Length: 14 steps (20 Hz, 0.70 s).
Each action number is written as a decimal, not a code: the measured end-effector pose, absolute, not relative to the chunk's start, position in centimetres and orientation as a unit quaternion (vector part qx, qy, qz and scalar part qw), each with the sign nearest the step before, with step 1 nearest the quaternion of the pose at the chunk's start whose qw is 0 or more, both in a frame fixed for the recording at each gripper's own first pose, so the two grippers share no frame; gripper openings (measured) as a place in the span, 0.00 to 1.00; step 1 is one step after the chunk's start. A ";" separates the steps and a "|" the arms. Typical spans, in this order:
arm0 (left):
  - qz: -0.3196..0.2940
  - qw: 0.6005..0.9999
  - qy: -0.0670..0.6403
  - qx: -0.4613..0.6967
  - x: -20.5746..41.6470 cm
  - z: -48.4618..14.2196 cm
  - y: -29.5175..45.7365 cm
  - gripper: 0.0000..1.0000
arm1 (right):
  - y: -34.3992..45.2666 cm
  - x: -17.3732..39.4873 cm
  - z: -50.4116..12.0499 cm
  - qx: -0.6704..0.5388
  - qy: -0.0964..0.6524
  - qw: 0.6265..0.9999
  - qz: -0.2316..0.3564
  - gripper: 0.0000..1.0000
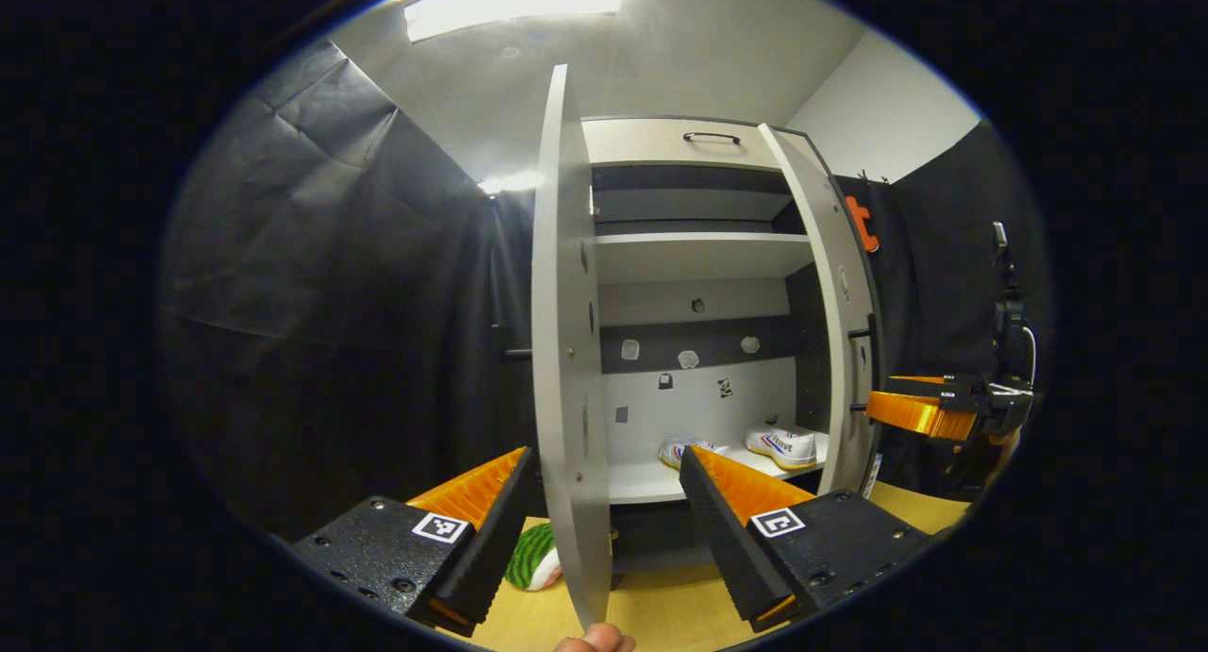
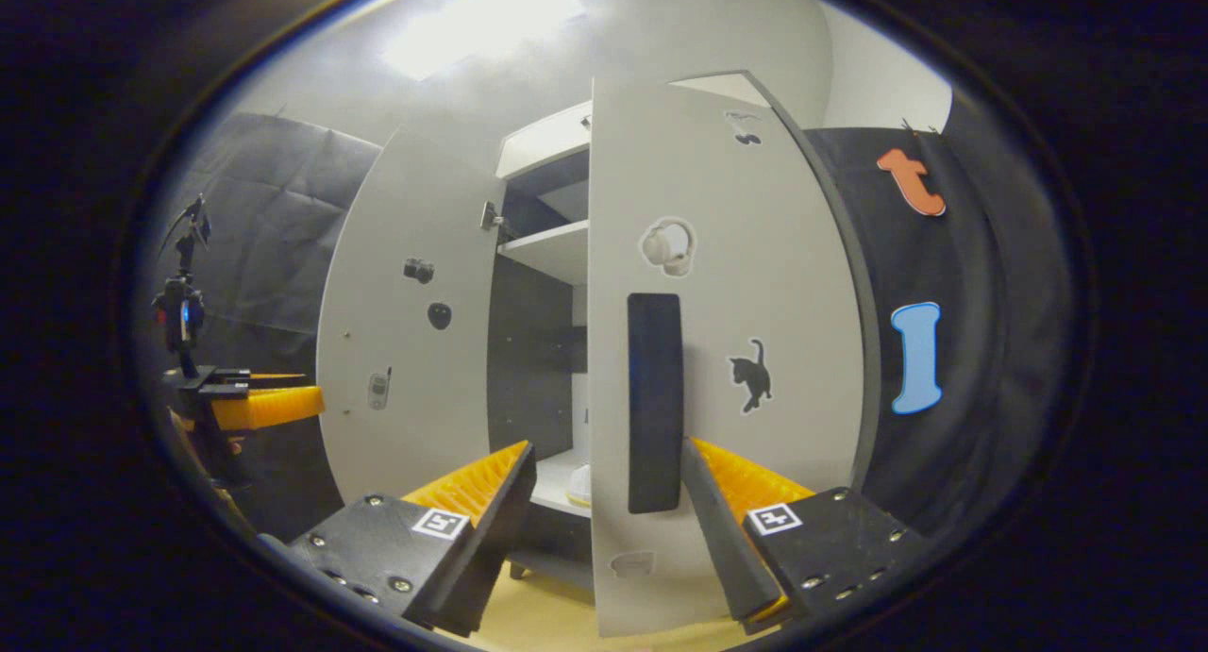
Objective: Grab one shoe with the right hand and put it into the shoe cabinet, grab the other shoe with the left hand and put it into the shoe cabinet; then close the right door with the right hand and the left door with the left hand.
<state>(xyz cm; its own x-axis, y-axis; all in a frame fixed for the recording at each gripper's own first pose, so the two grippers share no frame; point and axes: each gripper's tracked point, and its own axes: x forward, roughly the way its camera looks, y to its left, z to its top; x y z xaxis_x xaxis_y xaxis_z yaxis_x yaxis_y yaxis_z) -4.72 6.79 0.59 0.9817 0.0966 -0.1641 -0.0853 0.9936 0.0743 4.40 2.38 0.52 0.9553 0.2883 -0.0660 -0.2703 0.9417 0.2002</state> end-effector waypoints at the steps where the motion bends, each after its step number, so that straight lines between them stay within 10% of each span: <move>1: 0.052 0.994 0.085 0.035 -4.7 0.4 7.4 0.93 | 2.5 4.5 0.8 0.089 0.029 0.986 0.141 0.92; 14: 0.074 0.991 0.108 0.016 -3.8 -2.6 8.9 0.93 | 1.4 4.8 -4.1 0.072 0.009 0.990 0.119 0.93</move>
<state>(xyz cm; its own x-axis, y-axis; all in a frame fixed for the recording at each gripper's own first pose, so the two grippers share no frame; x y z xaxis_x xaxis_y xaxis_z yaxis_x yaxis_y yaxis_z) -3.81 8.86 -2.64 0.9656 0.1505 -0.2122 -0.1435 0.9885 0.0479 4.83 1.41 -4.10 0.9715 0.2372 0.0000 -0.2347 0.9611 0.1454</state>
